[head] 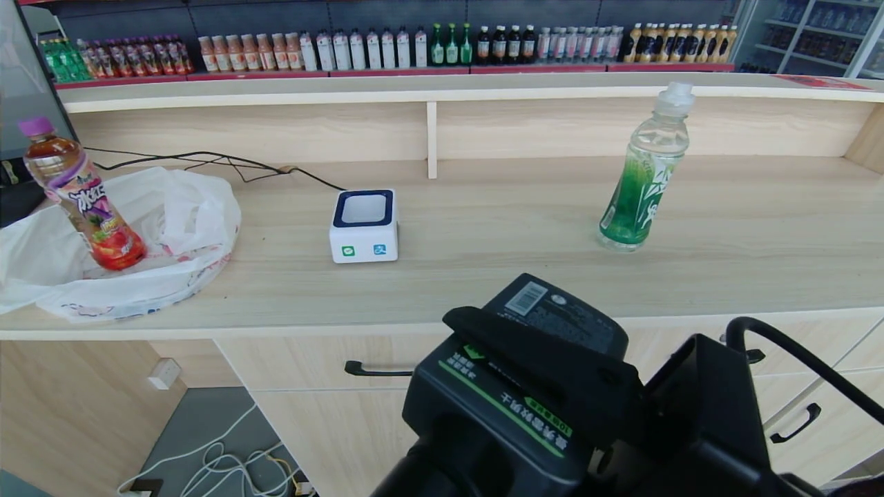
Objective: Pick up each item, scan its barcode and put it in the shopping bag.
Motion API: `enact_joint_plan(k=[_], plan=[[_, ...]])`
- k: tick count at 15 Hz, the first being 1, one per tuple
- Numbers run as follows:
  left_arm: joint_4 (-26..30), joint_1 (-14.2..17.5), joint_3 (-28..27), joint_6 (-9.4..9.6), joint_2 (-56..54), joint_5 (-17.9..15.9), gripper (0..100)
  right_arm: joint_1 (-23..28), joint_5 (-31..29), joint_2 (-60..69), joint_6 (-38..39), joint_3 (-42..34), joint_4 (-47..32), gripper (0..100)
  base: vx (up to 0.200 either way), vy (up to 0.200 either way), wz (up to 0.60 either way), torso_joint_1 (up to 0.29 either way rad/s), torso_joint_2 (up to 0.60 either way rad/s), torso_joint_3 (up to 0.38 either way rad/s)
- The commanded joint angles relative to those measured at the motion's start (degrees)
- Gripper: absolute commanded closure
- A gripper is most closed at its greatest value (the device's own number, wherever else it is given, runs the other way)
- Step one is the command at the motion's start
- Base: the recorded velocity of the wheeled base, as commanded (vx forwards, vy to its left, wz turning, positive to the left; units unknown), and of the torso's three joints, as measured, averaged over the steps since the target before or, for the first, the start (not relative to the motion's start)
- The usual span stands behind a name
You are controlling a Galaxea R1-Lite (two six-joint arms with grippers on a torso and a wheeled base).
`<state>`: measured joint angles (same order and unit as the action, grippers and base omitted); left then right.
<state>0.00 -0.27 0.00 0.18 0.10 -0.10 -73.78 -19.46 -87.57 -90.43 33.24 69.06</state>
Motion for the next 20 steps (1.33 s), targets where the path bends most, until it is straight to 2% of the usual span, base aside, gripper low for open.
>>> enact_joint_plan(k=[1, 5, 10, 13, 17, 18, 20], plan=[[0.0, 0.0, 0.0, -0.01, 0.0, 0.0, 0, -0.1, -0.1, -0.5, 0.0, 0.4, 0.1, 100, 0.0, 0.0, 0.0, 0.0, 0.0, 0.0], [0.0, 0.0, 0.0, -0.01, 0.0, 0.0, 0, -1.4, -0.8, -0.7, 0.3, 1.8, 0.1, 100, 0.0, 0.0, 0.0, 0.0, 0.0, 0.0], [0.0, 0.1, 0.0, -0.01, 0.0, 0.0, 0, -2.3, -1.6, -0.9, 6.1, 2.4, 0.1, 100, 0.0, 0.0, 0.0, 0.0, 0.0, 0.0], [0.0, 0.1, 0.0, -0.01, 0.0, 0.0, 0, -0.3, -1.7, -0.9, 16.1, -0.3, 0.6, 100, 0.0, 0.0, 0.0, 0.0, 0.0, 0.0], [0.0, 0.1, 0.0, -0.01, 0.0, 0.0, 0, 3.8, -1.6, -1.8, 28.5, -6.1, 16.9, 100, 0.0, 0.0, 0.0, 0.0, 0.0, 0.0], [0.0, 0.1, 0.0, -0.01, 0.0, 0.0, 0, 5.1, -1.7, -2.1, 34.1, -8.3, 20.2, 100, 0.0, 0.0, 0.0, 0.0, 0.0, 0.0], [0.0, 0.1, 0.0, -0.01, 0.0, 0.0, 0, 7.9, -1.5, -2.2, 43.2, -10.3, 20.9, 100, 0.0, 0.0, 0.0, 0.0, 0.0, 0.0]])
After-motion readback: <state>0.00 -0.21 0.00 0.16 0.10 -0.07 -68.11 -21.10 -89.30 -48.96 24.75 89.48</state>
